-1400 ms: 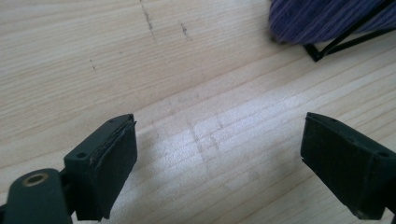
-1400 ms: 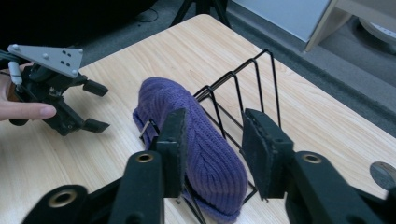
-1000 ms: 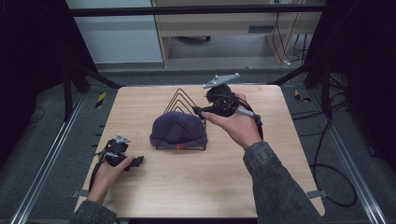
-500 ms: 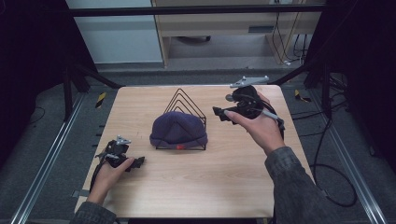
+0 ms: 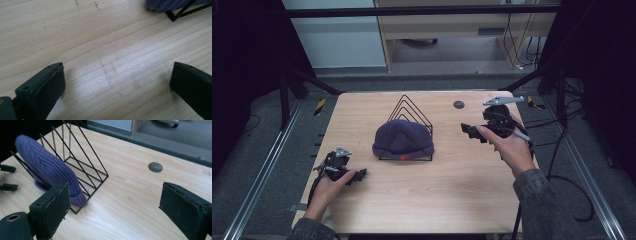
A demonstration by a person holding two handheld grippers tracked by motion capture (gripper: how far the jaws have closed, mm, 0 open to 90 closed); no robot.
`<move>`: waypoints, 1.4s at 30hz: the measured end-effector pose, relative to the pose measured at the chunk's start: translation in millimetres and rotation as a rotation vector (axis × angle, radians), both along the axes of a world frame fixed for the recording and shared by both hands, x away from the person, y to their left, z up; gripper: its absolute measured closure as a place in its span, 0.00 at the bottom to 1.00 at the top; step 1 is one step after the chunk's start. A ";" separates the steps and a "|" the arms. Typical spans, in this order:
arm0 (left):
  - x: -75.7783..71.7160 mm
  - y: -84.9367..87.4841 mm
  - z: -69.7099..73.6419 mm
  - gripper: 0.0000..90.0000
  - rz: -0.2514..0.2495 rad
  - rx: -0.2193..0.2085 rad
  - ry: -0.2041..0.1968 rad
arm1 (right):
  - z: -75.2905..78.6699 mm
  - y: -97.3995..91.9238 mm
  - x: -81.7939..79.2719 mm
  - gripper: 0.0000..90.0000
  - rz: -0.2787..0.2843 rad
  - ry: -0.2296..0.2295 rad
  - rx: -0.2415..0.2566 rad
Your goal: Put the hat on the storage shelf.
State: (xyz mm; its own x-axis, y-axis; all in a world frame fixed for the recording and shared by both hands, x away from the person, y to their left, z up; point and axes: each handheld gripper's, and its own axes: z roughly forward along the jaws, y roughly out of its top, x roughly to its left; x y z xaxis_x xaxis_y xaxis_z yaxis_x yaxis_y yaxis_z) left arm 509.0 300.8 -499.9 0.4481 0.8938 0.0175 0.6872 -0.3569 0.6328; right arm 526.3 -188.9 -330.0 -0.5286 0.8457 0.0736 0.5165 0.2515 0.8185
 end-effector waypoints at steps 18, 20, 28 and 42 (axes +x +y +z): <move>-0.3 -0.9 -0.4 0.00 0.002 -0.006 -0.005 | -87.8 -28.1 -16.1 0.11 -0.059 0.129 -0.010; -0.1 -0.6 -0.2 0.00 -0.002 -0.002 -0.004 | -98.2 -28.7 -18.7 0.12 -0.064 0.144 -0.022; -0.2 -1.0 -0.3 0.00 -0.004 -0.002 -0.005 | -140.0 -31.3 -26.8 0.15 -0.074 0.213 -0.036; -0.4 -2.2 -0.1 0.00 -0.012 0.000 -0.002 | -174.5 -19.3 -41.1 0.11 -0.099 0.159 -0.115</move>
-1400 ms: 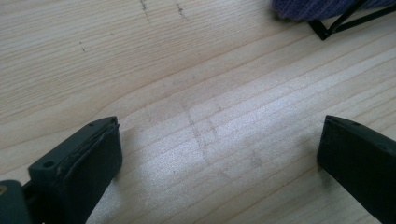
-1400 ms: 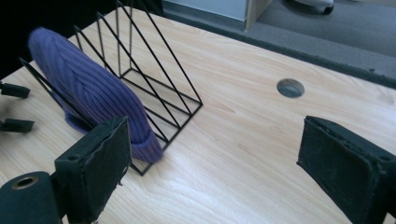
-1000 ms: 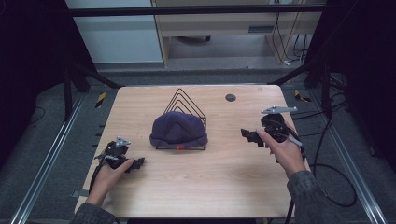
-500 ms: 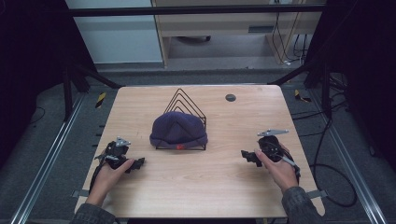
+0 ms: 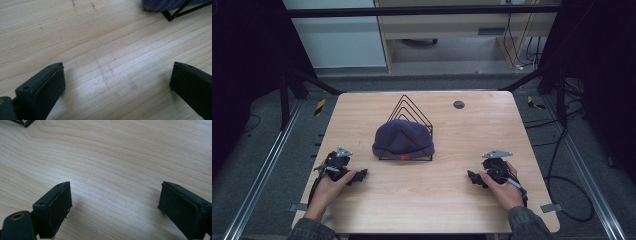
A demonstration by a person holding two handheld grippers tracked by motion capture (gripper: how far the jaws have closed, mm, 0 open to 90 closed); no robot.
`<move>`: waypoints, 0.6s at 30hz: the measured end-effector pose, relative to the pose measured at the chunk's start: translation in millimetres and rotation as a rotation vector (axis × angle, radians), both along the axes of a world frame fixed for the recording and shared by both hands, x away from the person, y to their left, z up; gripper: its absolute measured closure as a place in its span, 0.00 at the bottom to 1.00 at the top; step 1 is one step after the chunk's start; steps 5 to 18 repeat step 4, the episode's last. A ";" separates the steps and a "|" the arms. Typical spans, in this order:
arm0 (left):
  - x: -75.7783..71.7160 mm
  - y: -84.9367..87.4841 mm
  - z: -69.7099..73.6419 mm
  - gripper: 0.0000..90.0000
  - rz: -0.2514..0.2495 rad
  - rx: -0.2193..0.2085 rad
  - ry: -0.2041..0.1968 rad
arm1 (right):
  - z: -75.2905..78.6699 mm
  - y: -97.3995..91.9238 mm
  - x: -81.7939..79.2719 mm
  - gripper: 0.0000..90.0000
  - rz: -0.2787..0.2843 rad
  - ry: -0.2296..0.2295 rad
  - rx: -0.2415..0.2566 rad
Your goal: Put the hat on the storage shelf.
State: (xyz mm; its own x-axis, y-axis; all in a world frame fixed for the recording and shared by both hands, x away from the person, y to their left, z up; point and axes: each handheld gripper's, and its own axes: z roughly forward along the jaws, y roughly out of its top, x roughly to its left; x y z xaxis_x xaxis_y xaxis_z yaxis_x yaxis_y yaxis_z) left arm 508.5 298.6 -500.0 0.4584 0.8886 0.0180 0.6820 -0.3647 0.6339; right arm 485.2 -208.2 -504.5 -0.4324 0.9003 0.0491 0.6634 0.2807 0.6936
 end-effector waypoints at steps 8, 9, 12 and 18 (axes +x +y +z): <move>-0.8 -0.9 -0.1 0.00 -0.002 -0.001 0.000 | -5.0 4.3 -4.4 0.09 -0.004 -0.049 -0.029; -0.8 -0.9 -0.1 0.00 -0.002 -0.001 0.000 | -5.0 4.3 -4.4 0.09 -0.004 -0.049 -0.029; -0.8 -0.9 -0.1 0.00 -0.002 -0.001 0.000 | -5.0 4.3 -4.4 0.09 -0.004 -0.049 -0.029; -0.8 -0.9 -0.1 0.00 -0.002 -0.001 0.000 | -5.0 4.3 -4.4 0.09 -0.004 -0.049 -0.029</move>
